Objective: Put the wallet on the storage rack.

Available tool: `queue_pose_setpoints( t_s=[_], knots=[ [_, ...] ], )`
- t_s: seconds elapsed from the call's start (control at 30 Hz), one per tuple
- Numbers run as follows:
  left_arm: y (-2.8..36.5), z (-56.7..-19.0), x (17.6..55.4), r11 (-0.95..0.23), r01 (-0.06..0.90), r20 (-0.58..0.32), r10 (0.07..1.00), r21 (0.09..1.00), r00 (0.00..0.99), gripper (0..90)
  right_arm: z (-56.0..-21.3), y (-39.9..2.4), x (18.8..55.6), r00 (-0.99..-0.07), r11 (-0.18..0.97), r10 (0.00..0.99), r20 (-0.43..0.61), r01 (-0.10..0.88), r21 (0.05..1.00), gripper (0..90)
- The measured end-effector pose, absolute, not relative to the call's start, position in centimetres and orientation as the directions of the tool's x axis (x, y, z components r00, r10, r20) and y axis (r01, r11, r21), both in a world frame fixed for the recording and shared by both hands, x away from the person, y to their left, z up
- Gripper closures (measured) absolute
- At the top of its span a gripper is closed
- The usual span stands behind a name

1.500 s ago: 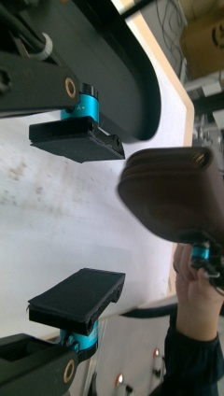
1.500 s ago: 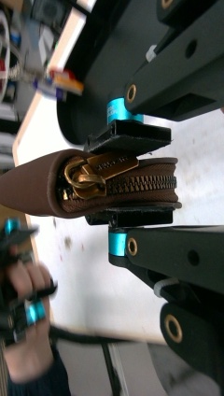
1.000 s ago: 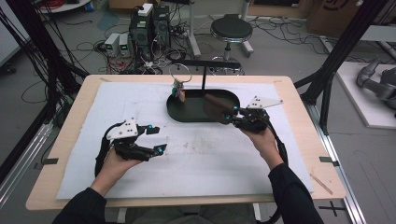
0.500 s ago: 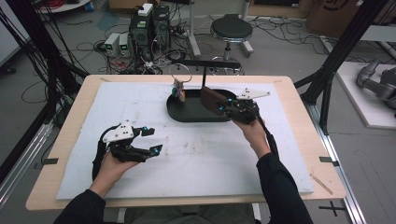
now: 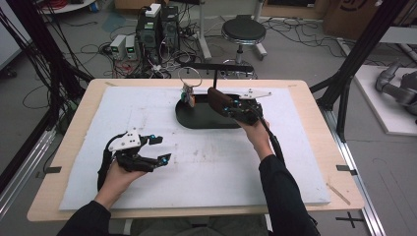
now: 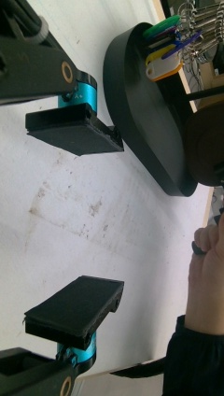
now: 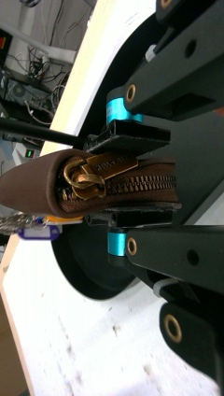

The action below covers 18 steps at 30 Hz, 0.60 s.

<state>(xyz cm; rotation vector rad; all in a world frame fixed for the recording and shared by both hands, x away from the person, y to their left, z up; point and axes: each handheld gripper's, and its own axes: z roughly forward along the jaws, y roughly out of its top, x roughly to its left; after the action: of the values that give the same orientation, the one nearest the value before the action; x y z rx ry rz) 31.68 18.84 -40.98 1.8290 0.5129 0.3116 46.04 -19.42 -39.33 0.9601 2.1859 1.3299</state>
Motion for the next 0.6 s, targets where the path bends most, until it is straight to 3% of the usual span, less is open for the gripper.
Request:
queue_pose_setpoints(
  t_s=[0.6],
  knots=[
    [18.7, -41.0, 31.5, -0.247, 0.186, -0.046, 0.482, 0.951, 0.875, 28.2, -41.8, -18.6, 47.4, -0.653, 0.328, 0.757, 0.007, 0.39, 0.86, 68.2]
  ],
)
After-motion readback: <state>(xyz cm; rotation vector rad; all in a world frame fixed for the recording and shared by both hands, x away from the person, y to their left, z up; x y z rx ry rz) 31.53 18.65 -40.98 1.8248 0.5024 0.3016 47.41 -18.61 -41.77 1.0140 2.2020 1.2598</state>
